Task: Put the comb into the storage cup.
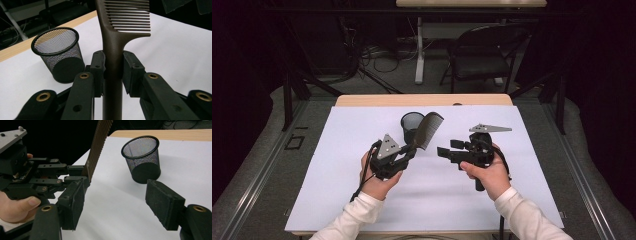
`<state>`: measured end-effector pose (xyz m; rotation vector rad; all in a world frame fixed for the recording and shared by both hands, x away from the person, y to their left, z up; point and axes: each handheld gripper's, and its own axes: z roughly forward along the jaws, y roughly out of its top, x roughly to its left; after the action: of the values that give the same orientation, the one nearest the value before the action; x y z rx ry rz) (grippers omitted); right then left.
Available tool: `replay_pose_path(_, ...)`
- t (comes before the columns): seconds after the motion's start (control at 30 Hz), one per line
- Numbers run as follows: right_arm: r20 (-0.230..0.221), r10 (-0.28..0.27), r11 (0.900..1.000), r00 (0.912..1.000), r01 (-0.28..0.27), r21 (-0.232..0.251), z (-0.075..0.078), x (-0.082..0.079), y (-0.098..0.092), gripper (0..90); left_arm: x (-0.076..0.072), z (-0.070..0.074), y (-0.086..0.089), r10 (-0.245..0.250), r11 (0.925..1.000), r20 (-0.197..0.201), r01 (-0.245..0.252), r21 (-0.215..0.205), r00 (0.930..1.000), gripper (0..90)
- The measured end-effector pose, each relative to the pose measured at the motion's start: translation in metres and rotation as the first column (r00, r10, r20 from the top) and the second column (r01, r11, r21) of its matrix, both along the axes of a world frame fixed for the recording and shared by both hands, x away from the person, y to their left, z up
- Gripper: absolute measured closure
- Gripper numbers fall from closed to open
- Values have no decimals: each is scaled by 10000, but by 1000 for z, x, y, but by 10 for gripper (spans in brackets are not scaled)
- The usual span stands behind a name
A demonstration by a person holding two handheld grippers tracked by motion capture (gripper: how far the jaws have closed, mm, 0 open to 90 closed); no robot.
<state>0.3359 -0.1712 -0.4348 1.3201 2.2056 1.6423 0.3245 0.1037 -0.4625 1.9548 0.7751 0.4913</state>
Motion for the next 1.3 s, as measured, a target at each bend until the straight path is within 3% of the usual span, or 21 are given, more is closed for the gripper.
replay_pose_path(0.4, -517, 72, 9995, 9986, -87, -301, 5, 6, 5, 337, -1, 0, -1, -4, 10000, 96, 4, -39, 10000, 725)
replay_pose_path(0.63, -971, 217, 9997, 9950, -228, -107, 5, 10, 8, 400, -2, -1, -1, -39, 10000, 93, 39, -34, 9999, 725)
replay_pose_path(1.3, -850, 472, 9975, 9953, -424, 565, 4, 16, 16, 512, -4, -6, -6, -195, 9998, 65, 194, 77, 9998, 725)
